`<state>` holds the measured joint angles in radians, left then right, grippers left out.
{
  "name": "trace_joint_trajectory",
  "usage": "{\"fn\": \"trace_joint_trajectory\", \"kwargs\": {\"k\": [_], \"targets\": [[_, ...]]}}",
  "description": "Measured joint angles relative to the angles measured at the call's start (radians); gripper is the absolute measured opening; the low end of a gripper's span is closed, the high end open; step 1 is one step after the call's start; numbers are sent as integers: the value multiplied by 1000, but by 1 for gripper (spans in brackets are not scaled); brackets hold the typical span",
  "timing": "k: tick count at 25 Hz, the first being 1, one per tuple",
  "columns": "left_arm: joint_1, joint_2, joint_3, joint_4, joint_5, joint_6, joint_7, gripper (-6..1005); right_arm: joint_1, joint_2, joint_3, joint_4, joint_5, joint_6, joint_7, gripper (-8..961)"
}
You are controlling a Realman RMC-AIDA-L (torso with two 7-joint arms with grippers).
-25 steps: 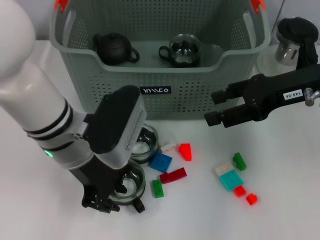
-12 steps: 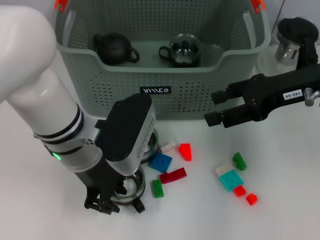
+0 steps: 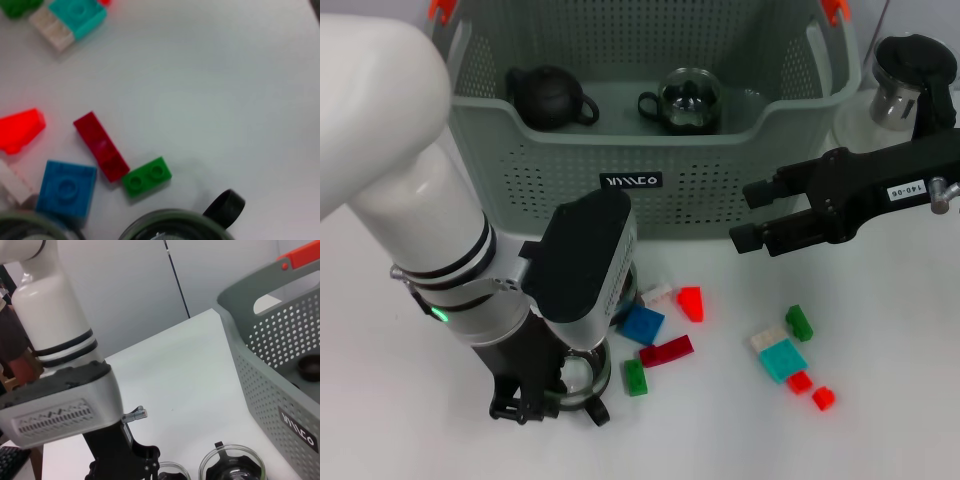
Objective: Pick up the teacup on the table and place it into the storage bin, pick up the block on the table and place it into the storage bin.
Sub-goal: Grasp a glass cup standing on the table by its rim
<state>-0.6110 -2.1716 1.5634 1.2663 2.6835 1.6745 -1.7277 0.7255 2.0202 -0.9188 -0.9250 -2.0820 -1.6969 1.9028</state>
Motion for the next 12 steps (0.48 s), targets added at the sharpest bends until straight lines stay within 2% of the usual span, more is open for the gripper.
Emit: {"fn": "trace_joint_trajectory", "kwargs": {"k": [9, 12], "targets": [[-5, -1, 13, 1, 12, 4, -23, 180, 4, 1, 0, 0, 1, 1, -2, 798], [-4, -1, 15, 1, 13, 9, -23, 98, 4, 2, 0, 0, 1, 1, -2, 798]]}}
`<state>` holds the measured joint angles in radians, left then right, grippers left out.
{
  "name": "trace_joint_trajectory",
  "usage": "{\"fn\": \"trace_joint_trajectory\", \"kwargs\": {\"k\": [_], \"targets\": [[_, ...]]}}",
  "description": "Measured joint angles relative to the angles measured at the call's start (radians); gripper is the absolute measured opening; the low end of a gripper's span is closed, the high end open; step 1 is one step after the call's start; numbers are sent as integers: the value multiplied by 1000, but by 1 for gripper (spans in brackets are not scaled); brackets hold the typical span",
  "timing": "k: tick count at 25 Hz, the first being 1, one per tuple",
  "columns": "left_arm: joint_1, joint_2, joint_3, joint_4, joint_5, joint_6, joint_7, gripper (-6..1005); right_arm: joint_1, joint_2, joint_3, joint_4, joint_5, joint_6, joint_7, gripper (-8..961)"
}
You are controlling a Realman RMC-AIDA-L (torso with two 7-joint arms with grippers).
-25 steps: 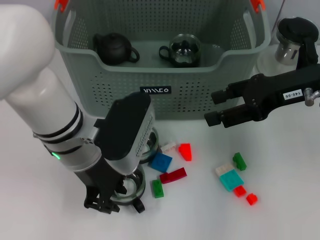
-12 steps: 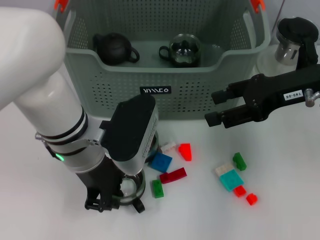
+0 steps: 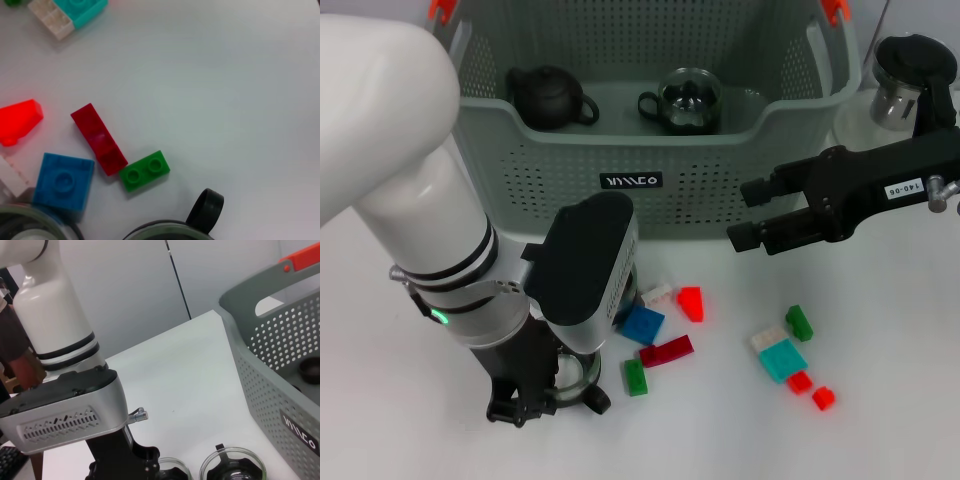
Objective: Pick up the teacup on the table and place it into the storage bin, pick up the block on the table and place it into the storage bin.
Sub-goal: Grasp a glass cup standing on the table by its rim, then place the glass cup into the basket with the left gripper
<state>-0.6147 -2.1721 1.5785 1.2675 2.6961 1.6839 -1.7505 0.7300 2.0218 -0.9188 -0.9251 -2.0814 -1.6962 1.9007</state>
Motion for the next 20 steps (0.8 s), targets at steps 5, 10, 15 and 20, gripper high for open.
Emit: {"fn": "trace_joint_trajectory", "kwargs": {"k": [5, 10, 15, 20], "targets": [[3, 0, -7, 25, -7, 25, 0, 43, 1, 0, 0, 0, 1, 1, 0, 798], [1, 0, -81, 60, -29, 90, 0, 42, 1, 0, 0, 0, 1, 2, 0, 797], [-33, 2, -279, 97, -133, 241, -4, 41, -3, 0, 0, 0, 1, -7, 0, 797], [-50, 3, -407, 149, -256, 329, -55, 41, -5, 0, 0, 0, 1, -13, 0, 796]]}}
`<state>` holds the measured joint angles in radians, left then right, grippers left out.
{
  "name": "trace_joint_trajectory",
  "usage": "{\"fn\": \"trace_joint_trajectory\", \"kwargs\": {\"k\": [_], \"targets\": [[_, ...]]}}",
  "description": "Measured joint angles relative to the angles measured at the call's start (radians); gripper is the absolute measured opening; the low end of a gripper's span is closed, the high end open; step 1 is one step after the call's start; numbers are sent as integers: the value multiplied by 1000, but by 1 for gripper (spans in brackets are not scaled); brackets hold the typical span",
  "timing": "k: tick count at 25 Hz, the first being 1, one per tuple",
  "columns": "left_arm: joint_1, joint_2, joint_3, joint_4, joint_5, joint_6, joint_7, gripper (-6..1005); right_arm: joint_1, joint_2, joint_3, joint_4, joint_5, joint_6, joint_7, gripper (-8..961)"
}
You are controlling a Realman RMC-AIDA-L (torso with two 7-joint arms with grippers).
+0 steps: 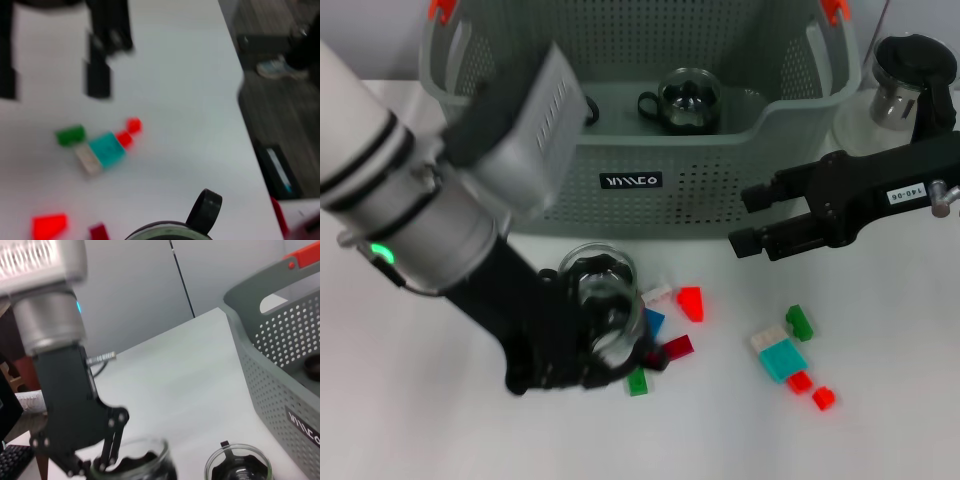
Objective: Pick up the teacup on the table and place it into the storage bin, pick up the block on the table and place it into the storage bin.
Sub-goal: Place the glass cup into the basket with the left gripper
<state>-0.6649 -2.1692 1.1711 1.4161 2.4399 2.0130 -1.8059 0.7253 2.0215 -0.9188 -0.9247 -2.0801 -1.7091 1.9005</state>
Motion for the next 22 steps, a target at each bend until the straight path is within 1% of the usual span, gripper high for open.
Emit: {"fn": "trace_joint_trajectory", "kwargs": {"k": [3, 6, 9, 10, 11, 12, 13, 16, 17, 18, 19, 21, 22], "targets": [[-16, 2, -53, 46, -34, -17, -56, 41, -1, -1, 0, 3, -3, -5, 0, 796], [-48, 6, -105, 52, -32, -69, -104, 42, -1, -5, -4, 20, -6, -9, -2, 796], [-102, 22, -156, 32, -30, -151, -174, 42, -1, -13, -6, 49, -6, -10, -9, 796], [-123, 32, -174, 23, -30, -177, -195, 42, -2, -14, -6, 53, -7, -12, -11, 796], [-131, 37, -181, 18, -30, -188, -203, 42, -2, -16, -7, 56, -7, -15, -12, 795], [-172, 62, -205, -12, -30, -231, -237, 42, -3, -18, -7, 56, -8, -19, -12, 795], [-172, 62, -205, -12, -30, -231, -237, 42, -4, -20, -7, 57, -8, -25, -12, 795], [-221, 106, -223, -81, -26, -327, -289, 42, -6, -25, -8, 59, -8, -37, -10, 795], [-235, 118, -222, -118, -23, -366, -310, 42, -7, -26, -9, 63, -8, -38, -10, 795], [-259, 136, -221, -179, -12, -431, -349, 42, -7, -26, -10, 67, -10, -38, -10, 795], [-275, 145, -218, -225, -3, -472, -373, 42, -7, -26, -10, 71, -14, -38, -11, 795], [-313, 159, -217, -327, 20, -560, -405, 42, -3, -26, -11, 77, -30, -38, -12, 795], [-328, 161, -215, -370, 31, -597, -410, 43, 0, -24, -11, 80, -39, -38, -12, 795]]}}
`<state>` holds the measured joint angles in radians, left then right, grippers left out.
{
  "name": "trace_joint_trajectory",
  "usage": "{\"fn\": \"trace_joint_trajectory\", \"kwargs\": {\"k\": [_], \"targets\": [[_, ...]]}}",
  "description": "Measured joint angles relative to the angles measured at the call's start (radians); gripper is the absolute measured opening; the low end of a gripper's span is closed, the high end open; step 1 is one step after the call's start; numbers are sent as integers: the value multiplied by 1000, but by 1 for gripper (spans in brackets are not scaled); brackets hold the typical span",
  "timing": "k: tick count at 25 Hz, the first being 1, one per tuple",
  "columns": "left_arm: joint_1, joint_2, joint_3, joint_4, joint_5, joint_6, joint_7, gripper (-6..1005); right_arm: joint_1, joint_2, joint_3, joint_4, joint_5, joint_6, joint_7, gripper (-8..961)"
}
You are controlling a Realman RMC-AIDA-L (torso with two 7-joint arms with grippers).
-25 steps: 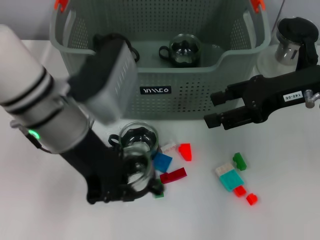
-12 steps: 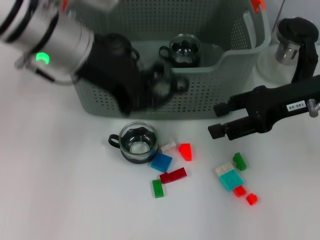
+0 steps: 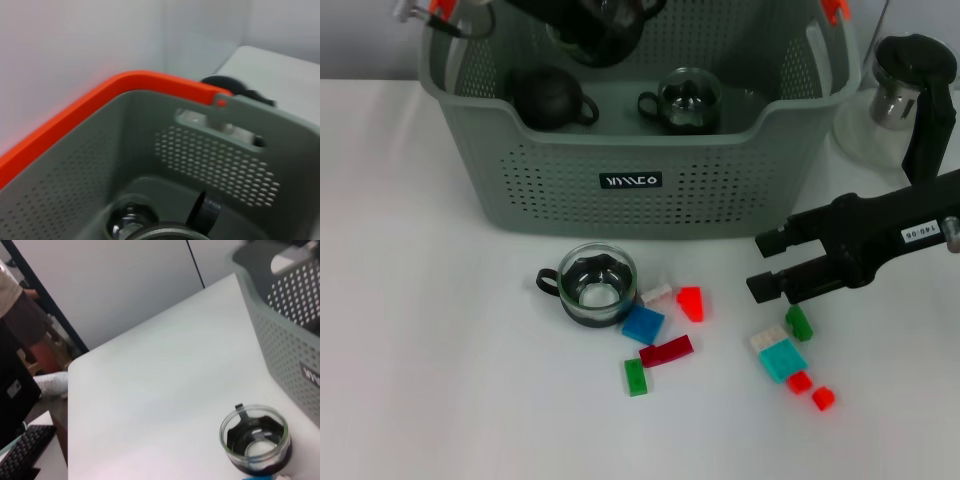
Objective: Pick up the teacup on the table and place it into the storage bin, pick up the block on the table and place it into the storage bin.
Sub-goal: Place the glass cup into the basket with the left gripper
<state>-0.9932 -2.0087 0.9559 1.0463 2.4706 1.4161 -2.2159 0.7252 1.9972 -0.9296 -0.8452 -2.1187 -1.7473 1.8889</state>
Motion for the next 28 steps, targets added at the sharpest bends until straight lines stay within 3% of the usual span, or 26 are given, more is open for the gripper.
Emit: {"fn": "trace_joint_trajectory", "kwargs": {"k": [5, 10, 14, 21, 28], "targets": [[-48, -32, 9, -121, 117, -189, -20, 43, 10, 5, -2, 1, -14, 2, -1, 794], [-77, -83, 28, -208, 252, -358, -52, 43, 18, 7, -2, 1, -14, 7, -7, 794], [-84, -122, 115, -254, 354, -491, -118, 43, 20, 9, -2, 2, -14, 9, -9, 794], [-110, -136, 166, -342, 381, -584, -147, 44, 20, 14, -1, 3, -14, 12, -11, 794], [-110, -139, 168, -350, 383, -603, -146, 44, 13, 18, -1, 3, -13, 13, -13, 794]]}}
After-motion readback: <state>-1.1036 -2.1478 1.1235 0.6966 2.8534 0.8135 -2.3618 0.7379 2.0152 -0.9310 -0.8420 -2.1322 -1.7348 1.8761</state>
